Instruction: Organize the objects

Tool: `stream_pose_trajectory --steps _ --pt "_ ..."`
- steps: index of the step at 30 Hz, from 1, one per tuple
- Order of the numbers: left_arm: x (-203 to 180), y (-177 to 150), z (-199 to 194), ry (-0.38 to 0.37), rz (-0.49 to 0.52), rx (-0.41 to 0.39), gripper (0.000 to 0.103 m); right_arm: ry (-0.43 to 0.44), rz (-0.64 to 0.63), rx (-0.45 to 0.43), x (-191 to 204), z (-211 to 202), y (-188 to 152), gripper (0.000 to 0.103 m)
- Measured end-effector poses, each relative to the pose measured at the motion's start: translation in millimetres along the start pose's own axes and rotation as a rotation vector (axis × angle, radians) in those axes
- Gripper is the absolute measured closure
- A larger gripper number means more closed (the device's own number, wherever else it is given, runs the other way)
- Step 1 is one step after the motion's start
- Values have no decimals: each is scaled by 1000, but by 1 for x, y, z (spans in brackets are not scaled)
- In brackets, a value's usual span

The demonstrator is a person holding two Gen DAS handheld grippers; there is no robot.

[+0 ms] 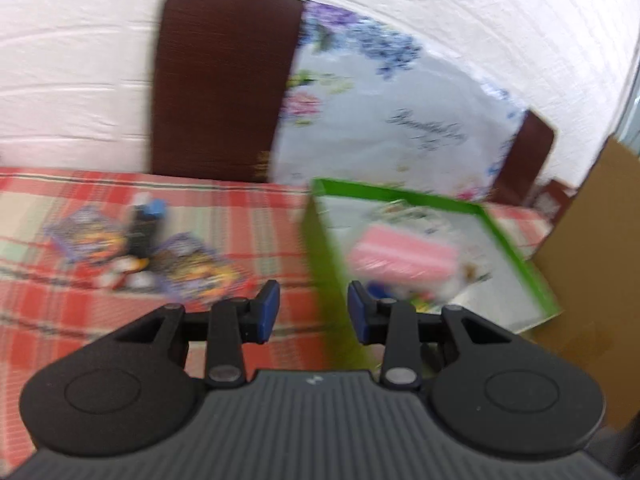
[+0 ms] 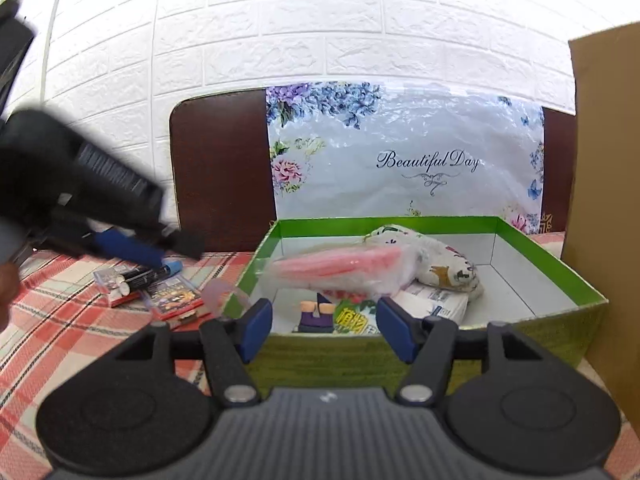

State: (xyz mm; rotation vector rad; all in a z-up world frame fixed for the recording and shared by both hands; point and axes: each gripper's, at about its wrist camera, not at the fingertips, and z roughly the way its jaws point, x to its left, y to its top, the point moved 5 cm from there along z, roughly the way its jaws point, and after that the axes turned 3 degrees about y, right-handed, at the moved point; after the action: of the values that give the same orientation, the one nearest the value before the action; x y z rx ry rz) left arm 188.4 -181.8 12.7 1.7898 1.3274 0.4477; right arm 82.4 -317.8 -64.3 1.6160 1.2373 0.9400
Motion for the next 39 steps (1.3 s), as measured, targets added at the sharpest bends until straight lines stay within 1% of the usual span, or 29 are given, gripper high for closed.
stream_pose_trajectory --steps 2,6,9,12,17,21,24,27,31,34,39 --pt "14 -8 -6 72 18 7 63 4 10 -5 3 -7 1 43" --pt "51 -23 -20 200 29 34 63 23 13 -21 23 -21 7 43" --pt "79 -33 -28 284 38 47 63 64 -15 -13 46 -24 10 43" --pt "108 -42 -36 332 20 61 63 118 -44 18 73 -23 7 43" --pt "149 -53 -46 376 -25 75 63 194 -95 100 115 -13 -7 43" --pt "180 -63 -47 419 -53 89 61 252 -118 203 144 1 -29 38" --pt "200 -71 -50 434 -91 104 61 270 -153 250 162 4 -45 38" --pt "209 -75 -59 424 -97 84 59 272 -196 275 174 5 -52 37" --pt "212 -81 -65 394 -108 71 58 261 -204 280 181 6 -54 32" --pt "213 -84 -67 374 -103 58 56 249 -222 273 183 5 -54 32" --pt "215 -86 -67 357 -97 41 55 234 -232 272 184 6 -55 30"
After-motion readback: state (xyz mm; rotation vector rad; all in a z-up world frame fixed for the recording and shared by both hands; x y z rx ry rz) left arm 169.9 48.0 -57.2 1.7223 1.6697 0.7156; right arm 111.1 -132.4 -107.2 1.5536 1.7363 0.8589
